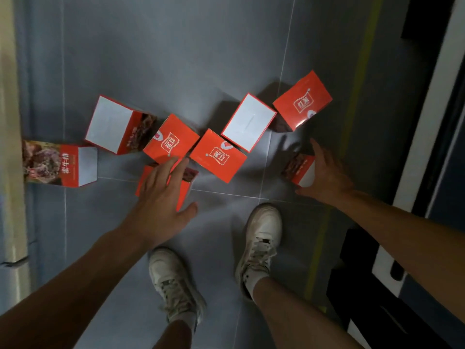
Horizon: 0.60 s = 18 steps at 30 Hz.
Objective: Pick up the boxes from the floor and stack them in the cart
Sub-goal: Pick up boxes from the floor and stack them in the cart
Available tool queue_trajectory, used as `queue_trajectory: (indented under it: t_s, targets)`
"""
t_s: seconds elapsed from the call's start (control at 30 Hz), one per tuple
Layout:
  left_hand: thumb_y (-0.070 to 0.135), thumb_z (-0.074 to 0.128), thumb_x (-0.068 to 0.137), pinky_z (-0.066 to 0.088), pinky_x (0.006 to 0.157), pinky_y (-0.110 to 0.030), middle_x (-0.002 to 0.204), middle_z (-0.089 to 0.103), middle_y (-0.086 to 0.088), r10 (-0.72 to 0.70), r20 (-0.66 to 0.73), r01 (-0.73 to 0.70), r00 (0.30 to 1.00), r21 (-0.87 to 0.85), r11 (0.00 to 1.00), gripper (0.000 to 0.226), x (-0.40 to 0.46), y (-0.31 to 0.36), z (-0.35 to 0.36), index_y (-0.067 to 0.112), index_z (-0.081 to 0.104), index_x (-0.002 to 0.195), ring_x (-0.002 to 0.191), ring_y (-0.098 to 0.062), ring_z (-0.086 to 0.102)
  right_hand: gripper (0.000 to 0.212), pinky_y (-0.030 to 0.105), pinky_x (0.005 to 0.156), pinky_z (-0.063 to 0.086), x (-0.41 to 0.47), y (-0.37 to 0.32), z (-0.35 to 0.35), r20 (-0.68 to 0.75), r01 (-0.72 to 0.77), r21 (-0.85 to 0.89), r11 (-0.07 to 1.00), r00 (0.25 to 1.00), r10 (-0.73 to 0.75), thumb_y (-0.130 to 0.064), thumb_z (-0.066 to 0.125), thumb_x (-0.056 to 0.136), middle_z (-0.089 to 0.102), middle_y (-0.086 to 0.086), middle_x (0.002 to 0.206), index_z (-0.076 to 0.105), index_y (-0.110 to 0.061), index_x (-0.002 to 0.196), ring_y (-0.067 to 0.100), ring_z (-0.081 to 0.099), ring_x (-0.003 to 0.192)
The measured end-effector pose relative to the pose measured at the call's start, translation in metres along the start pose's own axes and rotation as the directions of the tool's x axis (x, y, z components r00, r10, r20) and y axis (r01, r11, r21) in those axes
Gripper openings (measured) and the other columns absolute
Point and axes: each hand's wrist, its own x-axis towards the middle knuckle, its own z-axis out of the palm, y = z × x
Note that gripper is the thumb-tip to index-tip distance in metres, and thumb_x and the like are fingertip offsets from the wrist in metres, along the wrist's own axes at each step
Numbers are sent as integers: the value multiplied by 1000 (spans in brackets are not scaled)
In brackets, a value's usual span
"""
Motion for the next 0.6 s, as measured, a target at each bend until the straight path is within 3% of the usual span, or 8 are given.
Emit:
queue_trajectory:
  t_s: [0.1,0.2,0.4,0.5,0.6]
  targets:
    - [58,45,72,26,116,-57,158,24,-7,-51,18,52,999,-27,998,94,-1,-9,0,19,24,155,146,-34,24,117,52,103,45,-2,-6,0,74,-36,7,999,997,35,-27,93,57,49,10,144,24,-30,152,37,51,126]
    - [58,46,68,25,115,-51,158,25,-9,-104,-2,104,995,-66,992,98,-4,-13,-5,17,24,154,144,-33,25,101,49,94,52,-15,-16,-7,69,-29,32,999,997,27,-25,91,56,55,4,133,36,-34,140,34,57,115]
    - [51,74,57,28,113,-53,155,27,-14,-390,-12,382,921,-174,908,117,-5,-27,-11,16,19,155,139,-39,28,100,43,86,52,-57,-54,-18,-24,80,35,996,997,-79,-29,92,57,53,0,132,38,-33,141,34,61,108]
    - [50,90,57,24,115,-54,159,20,-16,-527,-10,518,850,-166,839,132,-2,-39,-2,12,12,156,145,-39,21,103,44,89,54,-65,-76,-13,-8,127,36,991,992,-127,-35,92,58,51,-5,133,31,-39,141,30,61,111]
    - [54,91,54,24,115,-56,163,8,-16,-629,17,621,777,-182,762,144,7,-41,12,13,-2,156,148,-40,14,106,45,96,52,-64,-93,-2,27,172,31,985,985,-172,-36,92,60,49,-6,136,27,-37,144,25,58,118]
